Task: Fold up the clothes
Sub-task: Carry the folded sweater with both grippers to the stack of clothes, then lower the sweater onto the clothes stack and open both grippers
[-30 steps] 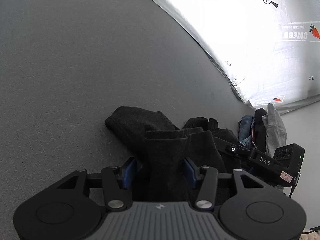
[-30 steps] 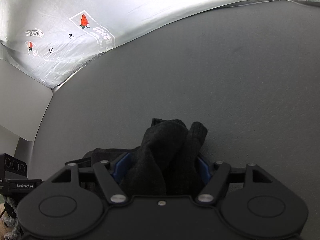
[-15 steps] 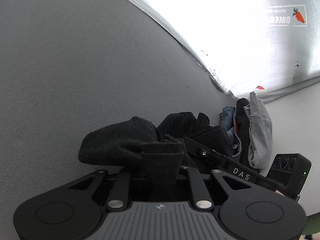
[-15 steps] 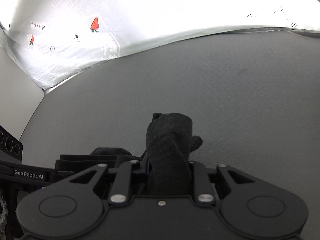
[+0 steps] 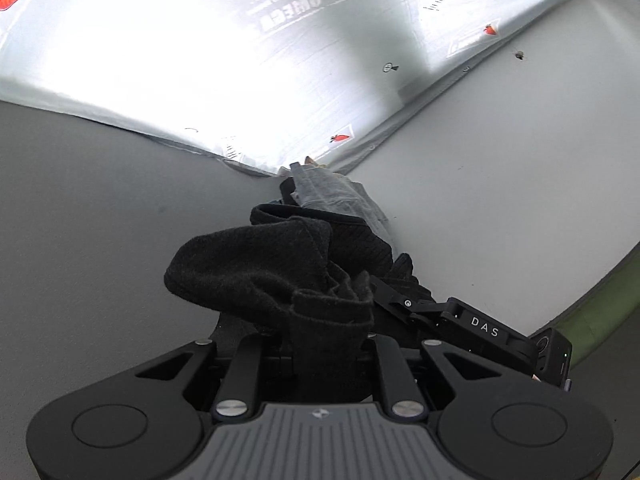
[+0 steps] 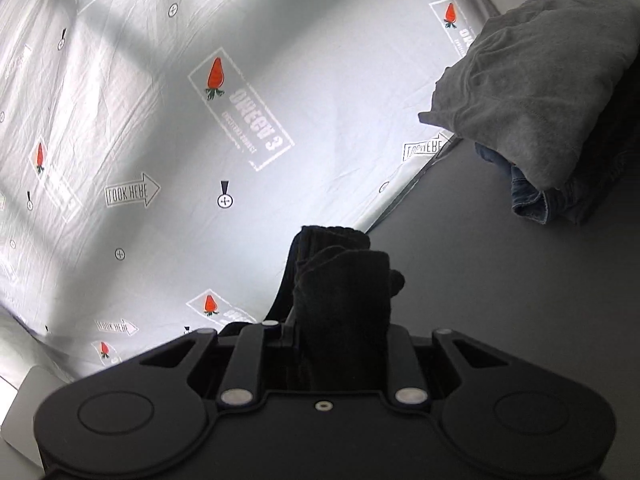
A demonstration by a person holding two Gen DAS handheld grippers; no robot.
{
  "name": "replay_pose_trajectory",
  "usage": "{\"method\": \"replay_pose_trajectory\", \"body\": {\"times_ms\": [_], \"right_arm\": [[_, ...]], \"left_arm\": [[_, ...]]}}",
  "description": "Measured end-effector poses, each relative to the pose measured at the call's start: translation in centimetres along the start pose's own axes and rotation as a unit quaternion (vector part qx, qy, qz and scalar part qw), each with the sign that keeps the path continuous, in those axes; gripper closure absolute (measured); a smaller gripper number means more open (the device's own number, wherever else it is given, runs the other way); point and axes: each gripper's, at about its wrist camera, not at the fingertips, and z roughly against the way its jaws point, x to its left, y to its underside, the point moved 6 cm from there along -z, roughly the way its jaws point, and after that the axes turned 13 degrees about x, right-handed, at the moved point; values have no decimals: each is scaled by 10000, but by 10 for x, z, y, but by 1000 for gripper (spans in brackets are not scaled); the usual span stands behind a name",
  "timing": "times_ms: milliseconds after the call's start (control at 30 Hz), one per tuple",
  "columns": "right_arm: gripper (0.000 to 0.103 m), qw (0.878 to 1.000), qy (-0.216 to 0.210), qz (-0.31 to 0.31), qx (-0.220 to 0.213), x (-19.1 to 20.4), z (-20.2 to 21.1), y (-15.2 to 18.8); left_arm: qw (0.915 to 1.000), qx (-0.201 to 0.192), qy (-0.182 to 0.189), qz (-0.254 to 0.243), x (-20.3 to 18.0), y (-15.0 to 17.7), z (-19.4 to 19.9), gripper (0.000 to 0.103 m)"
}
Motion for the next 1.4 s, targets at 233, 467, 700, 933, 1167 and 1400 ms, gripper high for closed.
{"method": "replay_pose_trajectory", "body": {"times_ms": [233,467,700,933,1167,1400], "right_arm": [[82,9953,220,144,-930,-3,81,-51],[82,9871,256,555,-1477,-52,151,-151],[82,9829,47,1238,-1365,-108,185,-278],[82,9878,170,1190,-993,-156,133,-375],[81,9880,362,1462,-350,-204,14,-434],[61,9803,970,1492,852,-249,-96,-440]], "left_arm": [[9960,-100,611,-642,-77,-38,-46,87],[9898,-627,969,-838,-170,-62,-140,87],[9870,-1453,546,-409,-237,-104,-242,87],[9882,-1527,-64,92,-210,-184,-314,87],[9818,-1358,-1305,-237,-134,-253,-374,80],[9740,-1020,-1976,442,-40,-263,-396,62]]}}
